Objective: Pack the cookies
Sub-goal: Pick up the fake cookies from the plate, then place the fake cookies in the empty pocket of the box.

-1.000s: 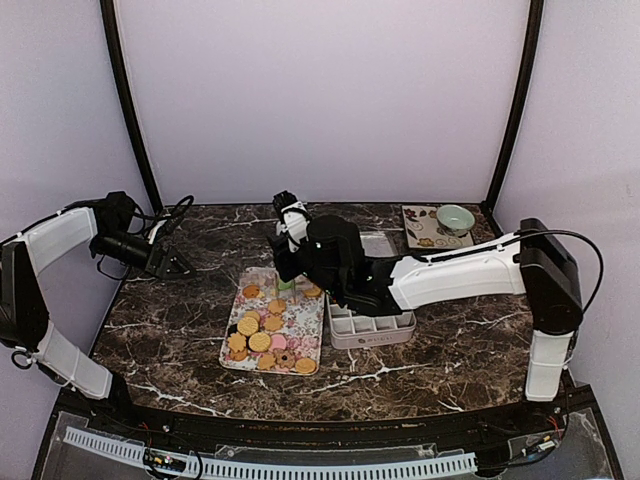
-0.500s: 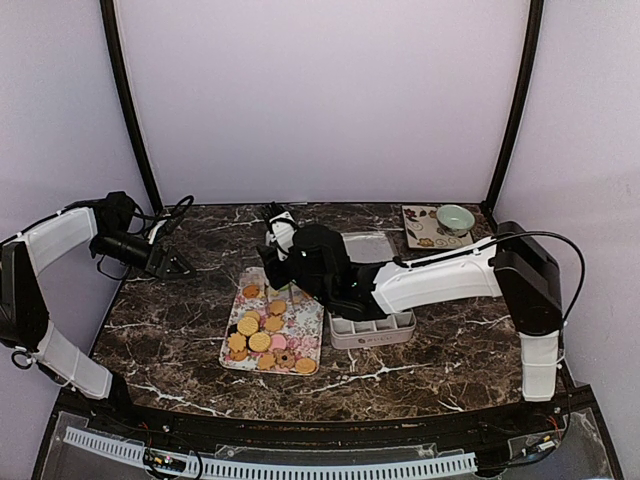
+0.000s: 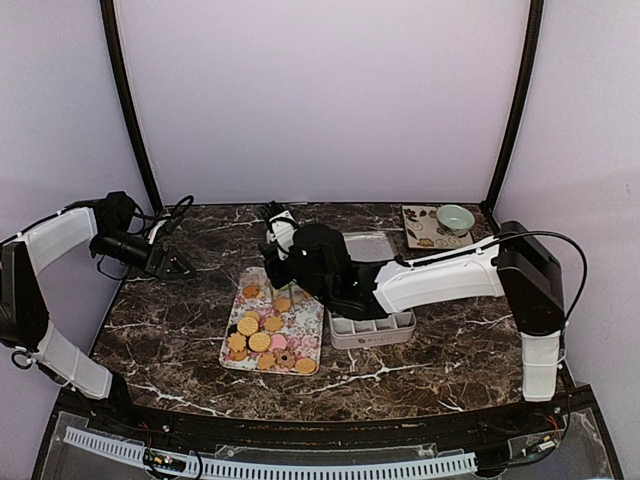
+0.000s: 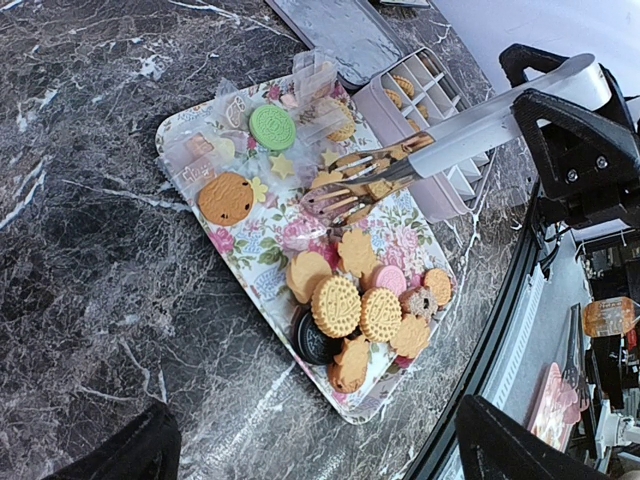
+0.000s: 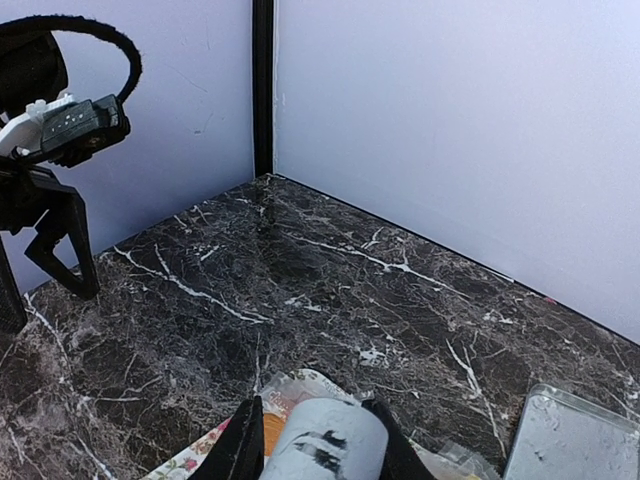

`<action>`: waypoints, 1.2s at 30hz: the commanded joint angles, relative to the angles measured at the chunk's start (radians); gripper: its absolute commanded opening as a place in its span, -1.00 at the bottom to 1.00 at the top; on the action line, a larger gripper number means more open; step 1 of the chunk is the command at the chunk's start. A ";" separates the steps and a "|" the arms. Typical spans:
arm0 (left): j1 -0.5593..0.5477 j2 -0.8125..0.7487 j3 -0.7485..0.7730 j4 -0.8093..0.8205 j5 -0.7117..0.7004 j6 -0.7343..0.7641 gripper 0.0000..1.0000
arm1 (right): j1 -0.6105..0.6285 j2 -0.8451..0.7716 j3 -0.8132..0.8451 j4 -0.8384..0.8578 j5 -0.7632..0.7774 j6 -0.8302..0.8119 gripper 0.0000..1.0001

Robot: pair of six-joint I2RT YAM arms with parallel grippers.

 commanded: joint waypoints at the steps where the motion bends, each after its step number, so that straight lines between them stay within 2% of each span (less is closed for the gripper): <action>1: 0.007 -0.032 0.007 -0.014 0.018 0.006 0.97 | -0.002 -0.096 0.001 0.036 0.041 -0.046 -0.76; 9: 0.007 -0.034 0.008 -0.016 0.017 0.009 0.97 | -0.056 -0.358 -0.140 0.010 0.066 -0.088 -0.77; 22: 0.007 -0.030 0.004 -0.009 0.021 0.008 0.97 | -0.189 -0.775 -0.582 -0.136 0.193 -0.033 -0.79; 28: 0.006 -0.016 0.013 -0.007 0.024 0.000 0.97 | -0.221 -0.811 -0.648 -0.154 0.216 -0.018 -0.79; 36: 0.006 -0.016 0.021 -0.009 0.023 -0.005 0.97 | -0.249 -0.776 -0.622 -0.120 0.187 -0.030 -0.80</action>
